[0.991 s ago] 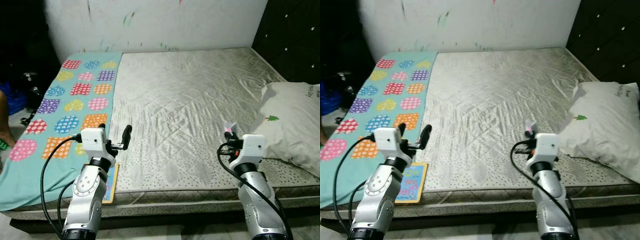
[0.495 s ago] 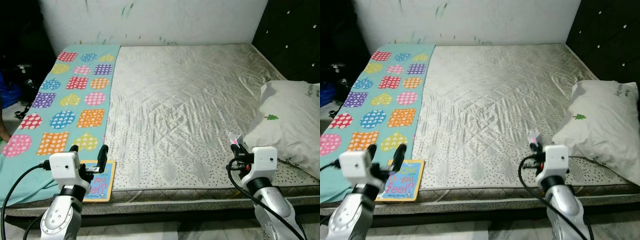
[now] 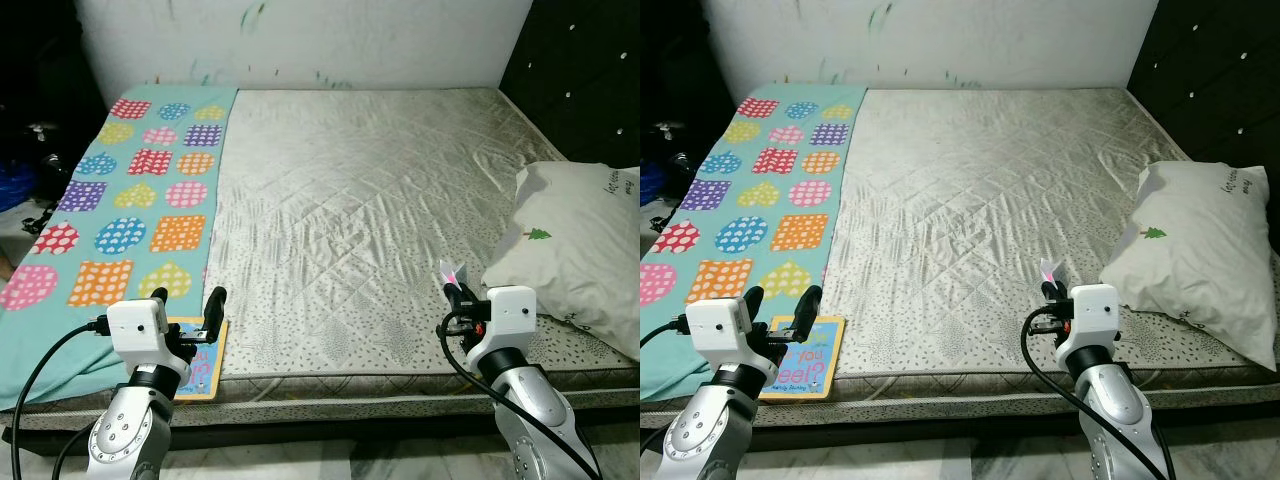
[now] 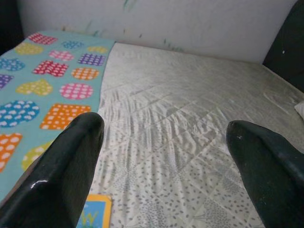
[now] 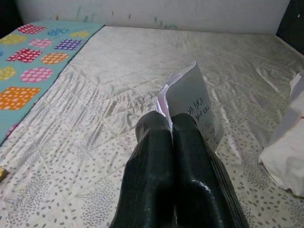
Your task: Clean up the room
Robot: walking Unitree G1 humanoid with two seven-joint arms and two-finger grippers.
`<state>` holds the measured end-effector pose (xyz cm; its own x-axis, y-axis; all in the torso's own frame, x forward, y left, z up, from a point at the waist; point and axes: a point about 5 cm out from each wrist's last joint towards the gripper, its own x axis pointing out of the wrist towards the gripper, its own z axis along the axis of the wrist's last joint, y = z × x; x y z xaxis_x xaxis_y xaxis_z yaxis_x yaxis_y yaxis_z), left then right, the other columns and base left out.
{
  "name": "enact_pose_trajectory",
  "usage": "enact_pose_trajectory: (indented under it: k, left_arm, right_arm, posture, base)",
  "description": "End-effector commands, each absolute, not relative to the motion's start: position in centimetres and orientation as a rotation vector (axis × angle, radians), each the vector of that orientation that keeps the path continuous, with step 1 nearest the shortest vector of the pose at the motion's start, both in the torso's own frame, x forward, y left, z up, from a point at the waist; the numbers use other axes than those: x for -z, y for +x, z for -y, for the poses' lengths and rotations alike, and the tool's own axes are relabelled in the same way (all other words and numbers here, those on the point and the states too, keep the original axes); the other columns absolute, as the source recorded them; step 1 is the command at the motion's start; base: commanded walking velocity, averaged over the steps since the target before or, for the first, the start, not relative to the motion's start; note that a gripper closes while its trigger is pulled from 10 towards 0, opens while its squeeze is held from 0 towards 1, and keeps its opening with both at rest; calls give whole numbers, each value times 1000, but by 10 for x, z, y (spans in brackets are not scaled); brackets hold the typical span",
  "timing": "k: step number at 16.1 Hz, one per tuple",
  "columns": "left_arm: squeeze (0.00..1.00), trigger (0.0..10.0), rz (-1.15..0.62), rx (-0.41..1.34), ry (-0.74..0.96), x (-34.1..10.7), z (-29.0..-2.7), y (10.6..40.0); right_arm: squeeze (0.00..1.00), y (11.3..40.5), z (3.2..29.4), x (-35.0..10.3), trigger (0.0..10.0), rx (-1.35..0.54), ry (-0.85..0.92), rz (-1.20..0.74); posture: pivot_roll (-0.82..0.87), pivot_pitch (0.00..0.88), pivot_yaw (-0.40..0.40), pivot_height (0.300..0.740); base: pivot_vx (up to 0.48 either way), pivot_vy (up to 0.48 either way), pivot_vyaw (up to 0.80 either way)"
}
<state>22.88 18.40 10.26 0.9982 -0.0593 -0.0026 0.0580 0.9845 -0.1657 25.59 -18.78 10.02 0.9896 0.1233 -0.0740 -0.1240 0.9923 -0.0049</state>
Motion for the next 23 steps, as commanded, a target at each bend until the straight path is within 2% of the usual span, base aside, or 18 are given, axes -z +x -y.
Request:
enact_pose_trajectory:
  k: [1,9,23]
  left_arm:
    - [0,10000,0,70,-168,-107,-183,229]
    - [0,10000,-14,102,-217,-107,-177,229]
    - [0,10000,-30,107,-230,-108,-173,229]
  right_arm:
    - [0,256,187,-104,10000,-131,-10,-64]
    - [0,255,186,-105,10000,-134,-17,-76]
    - [0,256,185,-105,10000,-150,-34,-87]
  posture:
    - [-65,105,-14,740]
    - [-78,124,-18,740]
    - [-82,142,-22,740]
  base:
    - [0,0,0]
    - [0,0,0]
    - [0,350,0]
